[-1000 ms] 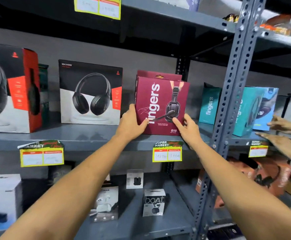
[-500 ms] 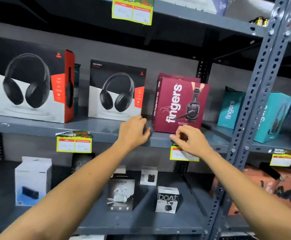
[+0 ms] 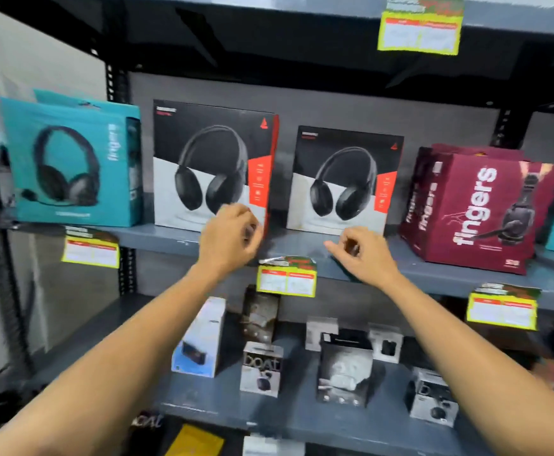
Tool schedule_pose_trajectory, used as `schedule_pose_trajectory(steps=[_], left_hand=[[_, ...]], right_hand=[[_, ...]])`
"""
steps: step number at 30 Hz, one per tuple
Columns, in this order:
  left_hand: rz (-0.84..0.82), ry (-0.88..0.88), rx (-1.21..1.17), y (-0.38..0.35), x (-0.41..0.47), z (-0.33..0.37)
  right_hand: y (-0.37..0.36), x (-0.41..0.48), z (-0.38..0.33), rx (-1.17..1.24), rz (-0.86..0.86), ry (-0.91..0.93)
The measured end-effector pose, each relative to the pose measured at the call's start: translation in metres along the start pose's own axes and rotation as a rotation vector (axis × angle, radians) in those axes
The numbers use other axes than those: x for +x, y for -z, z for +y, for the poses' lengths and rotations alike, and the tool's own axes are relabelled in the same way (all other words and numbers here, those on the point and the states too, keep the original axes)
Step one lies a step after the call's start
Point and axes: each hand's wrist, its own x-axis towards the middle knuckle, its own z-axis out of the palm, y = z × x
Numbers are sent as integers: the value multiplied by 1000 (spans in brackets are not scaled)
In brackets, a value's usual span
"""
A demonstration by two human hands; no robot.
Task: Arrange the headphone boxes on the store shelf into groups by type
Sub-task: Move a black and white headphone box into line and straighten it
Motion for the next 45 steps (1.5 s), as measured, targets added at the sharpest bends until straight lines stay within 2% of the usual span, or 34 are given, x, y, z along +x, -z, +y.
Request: schedule_pose_trajectory(steps=[3,5,8,15,18,25,36,41,45], left_hand=[[209,176,-80,31,13,-62],[261,297,-157,45,24,-90],[201,380,-294,49,28,-112],[-32,620,-469,39,36,-128],[-26,554,-458,38,33,-137],[169,436,-311,38,23,-134],[161,434,-278,43,20,-129],[90,276,-295,46,24,-122],[25,192,-391,32,32,-78]], right_hand=[[-32,36,-29,164,25,-107],[-44,58,-48,253,97,-179],[-69,83,-73,422,76,-317],[-101,94,-85,678,-217,-403],[-103,93,-79,755,-160,-385],[-99,93,-80,765,-42,-402],[-99,91,-81,866,-82,-406],[-77,76,-69,844,-52,-359],[-38,55,-41,755,14,-361]])
